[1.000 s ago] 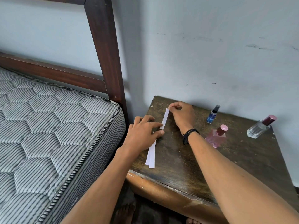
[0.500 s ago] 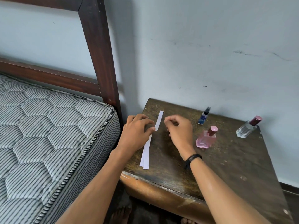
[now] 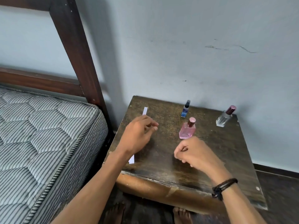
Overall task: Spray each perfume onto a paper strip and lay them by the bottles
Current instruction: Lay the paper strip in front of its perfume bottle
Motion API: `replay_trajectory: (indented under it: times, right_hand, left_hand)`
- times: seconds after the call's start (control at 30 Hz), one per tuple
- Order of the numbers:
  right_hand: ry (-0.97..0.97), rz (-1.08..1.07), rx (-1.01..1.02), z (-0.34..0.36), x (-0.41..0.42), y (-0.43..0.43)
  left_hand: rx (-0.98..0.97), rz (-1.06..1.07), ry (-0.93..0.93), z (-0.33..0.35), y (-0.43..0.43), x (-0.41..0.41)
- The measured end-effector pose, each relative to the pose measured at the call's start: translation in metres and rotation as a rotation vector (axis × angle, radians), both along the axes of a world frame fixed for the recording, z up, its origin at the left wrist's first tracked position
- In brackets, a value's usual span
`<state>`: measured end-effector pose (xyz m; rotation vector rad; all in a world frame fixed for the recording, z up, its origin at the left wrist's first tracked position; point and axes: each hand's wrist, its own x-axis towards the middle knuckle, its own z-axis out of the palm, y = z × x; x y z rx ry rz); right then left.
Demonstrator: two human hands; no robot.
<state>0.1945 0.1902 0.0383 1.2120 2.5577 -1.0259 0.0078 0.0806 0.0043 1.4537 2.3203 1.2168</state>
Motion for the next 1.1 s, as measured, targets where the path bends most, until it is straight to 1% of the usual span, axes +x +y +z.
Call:
replay_trajectory:
  times: [0.13,0.23,0.3,0.37,0.53,0.63,0.77,0.9,1.03,1.1]
  right_hand:
    - [-0.119,-0.126,0.033,-0.001,0.017,0.031]
    - [-0.114,-0.231,0.046,-0.003,0.024,0.043]
    - [-0.060,-0.279,0.093,-0.002,0.025,0.048]
    - [0.031,-0.314,0.099,0.001,0.022,0.048]
    - [0.264,-0.310,0.087,0.003,0.006,0.039]
    - [0.333,-0.317,0.093,0.001,0.000,0.032]
    - [0.384,-0.337,0.093,-0.001,-0.004,0.029]
    - [0.432,-0.341,0.000,-0.005,-0.004,0.033]
    - [0.507,-0.349,-0.230,-0.005,-0.004,0.039]
    - [0.522,-0.333,-0.312,-0.004,-0.003,0.040]
  left_hand:
    - [-0.095,-0.116,-0.122,-0.004,0.010,0.016]
    - [-0.100,-0.123,-0.229,-0.007,0.016,0.024]
    - [-0.082,-0.119,-0.302,-0.007,0.020,0.028]
    - [-0.068,-0.121,-0.356,-0.007,0.024,0.032]
    - [-0.094,-0.174,-0.436,-0.011,0.034,0.040]
    - [-0.074,-0.230,-0.483,-0.014,0.036,0.044]
    - [-0.044,-0.241,-0.522,-0.018,0.037,0.042]
    - [-0.036,-0.266,-0.534,-0.019,0.036,0.042]
    - [-0.010,-0.225,-0.518,-0.017,0.036,0.041]
    - [0.011,-0.193,-0.516,-0.017,0.036,0.040]
